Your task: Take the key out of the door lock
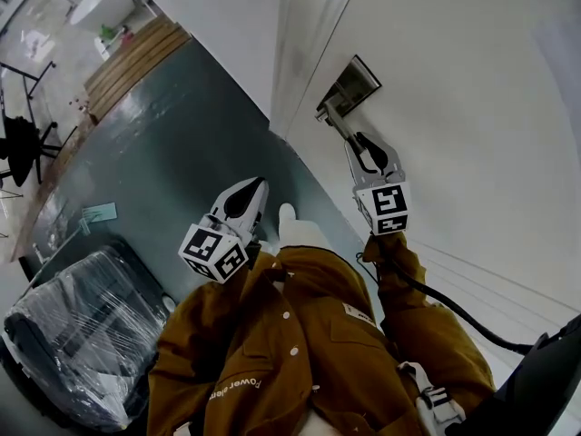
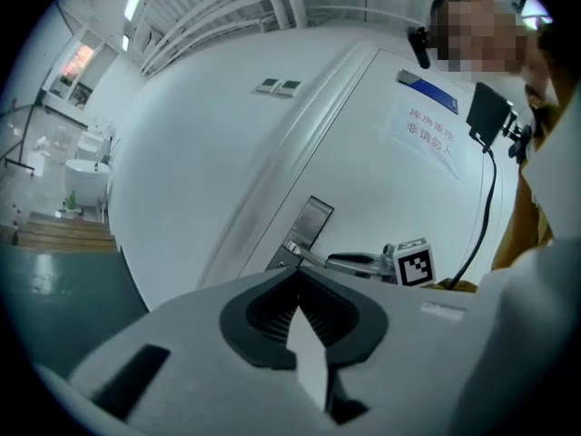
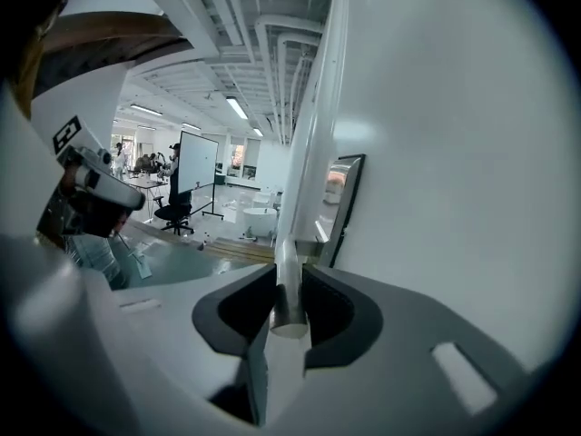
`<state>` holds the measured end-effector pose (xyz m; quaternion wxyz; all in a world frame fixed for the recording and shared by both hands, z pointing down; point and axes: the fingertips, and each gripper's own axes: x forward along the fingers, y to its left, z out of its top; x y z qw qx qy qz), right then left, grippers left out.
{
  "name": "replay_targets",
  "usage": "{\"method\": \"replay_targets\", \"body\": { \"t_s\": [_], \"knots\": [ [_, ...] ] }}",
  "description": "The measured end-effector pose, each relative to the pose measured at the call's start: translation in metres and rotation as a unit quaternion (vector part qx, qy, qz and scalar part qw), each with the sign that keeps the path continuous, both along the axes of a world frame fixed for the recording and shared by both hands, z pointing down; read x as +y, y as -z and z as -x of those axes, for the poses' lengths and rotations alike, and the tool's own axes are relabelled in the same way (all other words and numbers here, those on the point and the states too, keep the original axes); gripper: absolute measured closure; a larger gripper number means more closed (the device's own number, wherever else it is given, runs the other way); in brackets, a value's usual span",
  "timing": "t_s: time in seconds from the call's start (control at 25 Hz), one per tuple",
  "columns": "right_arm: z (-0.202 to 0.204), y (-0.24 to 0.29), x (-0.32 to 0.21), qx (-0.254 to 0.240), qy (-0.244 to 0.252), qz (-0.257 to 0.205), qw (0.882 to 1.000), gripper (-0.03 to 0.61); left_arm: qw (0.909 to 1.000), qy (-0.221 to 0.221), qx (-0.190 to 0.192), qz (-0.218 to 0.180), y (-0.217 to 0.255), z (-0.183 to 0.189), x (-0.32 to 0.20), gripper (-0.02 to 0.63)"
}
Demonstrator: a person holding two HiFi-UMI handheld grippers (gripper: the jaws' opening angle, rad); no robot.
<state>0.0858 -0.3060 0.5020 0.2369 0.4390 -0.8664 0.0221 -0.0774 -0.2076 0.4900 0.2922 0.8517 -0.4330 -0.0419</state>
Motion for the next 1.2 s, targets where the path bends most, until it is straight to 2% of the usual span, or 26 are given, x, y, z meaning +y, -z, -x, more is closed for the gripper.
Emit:
{"method": "replay_targets", "body": {
  "t_s": [0.04,0.08,0.12,0.24,0.32,0.48,0.72,0.8,0.88,0.96,1.12,1.2],
  "knots": [
    [0.001,0.001,0.000,0.001,0.002,0.000,1.000,0.484,0.9998,-0.009,0.015,0.007,-0.007,-0.007,-0.012,0.606],
    [0.001,0.001,0.000,0.001,0.004,0.000,1.000,0.486,0.9994,-0.017,0.026,0.014,-0.014,-0.015,-0.025,0.523],
    [0.001,0.002,0.000,0.001,0.006,-0.001,1.000,0.486,0.9990,-0.021,0.033,0.021,-0.022,-0.022,-0.039,0.499],
    [0.002,0.003,-0.001,0.001,0.009,0.001,1.000,0.487,0.9967,-0.021,0.064,0.046,-0.044,-0.043,-0.080,0.472],
    [0.002,0.002,-0.001,0.004,0.009,0.001,1.000,0.488,0.9933,-0.017,0.094,0.065,-0.058,-0.054,-0.103,0.472],
    [0.002,0.001,-0.002,0.004,0.008,0.000,1.000,0.488,0.9871,-0.020,0.123,0.100,-0.084,-0.076,-0.137,0.471],
    [0.002,0.004,-0.001,0.005,0.006,0.000,1.000,0.487,0.9680,-0.027,0.200,0.150,-0.106,-0.106,-0.163,0.483],
    [0.002,0.003,-0.001,0.005,0.006,0.001,1.000,0.486,0.9661,-0.028,0.209,0.149,-0.107,-0.113,-0.168,0.497],
    [0.002,0.005,-0.001,0.006,0.007,0.001,1.000,0.487,0.9621,-0.028,0.227,0.149,-0.103,-0.116,-0.172,0.554],
    [0.003,0.006,0.000,0.006,0.008,0.002,1.000,0.486,0.9550,-0.033,0.254,0.150,-0.100,-0.117,-0.173,0.572],
    [0.002,0.005,0.000,0.008,0.008,0.000,1.000,0.486,0.9322,-0.048,0.320,0.161,-0.099,-0.118,-0.171,0.588],
    [0.002,0.005,0.000,0.010,0.009,-0.001,1.000,0.485,0.9236,-0.048,0.340,0.171,-0.099,-0.117,-0.170,0.592]
  ]
}}
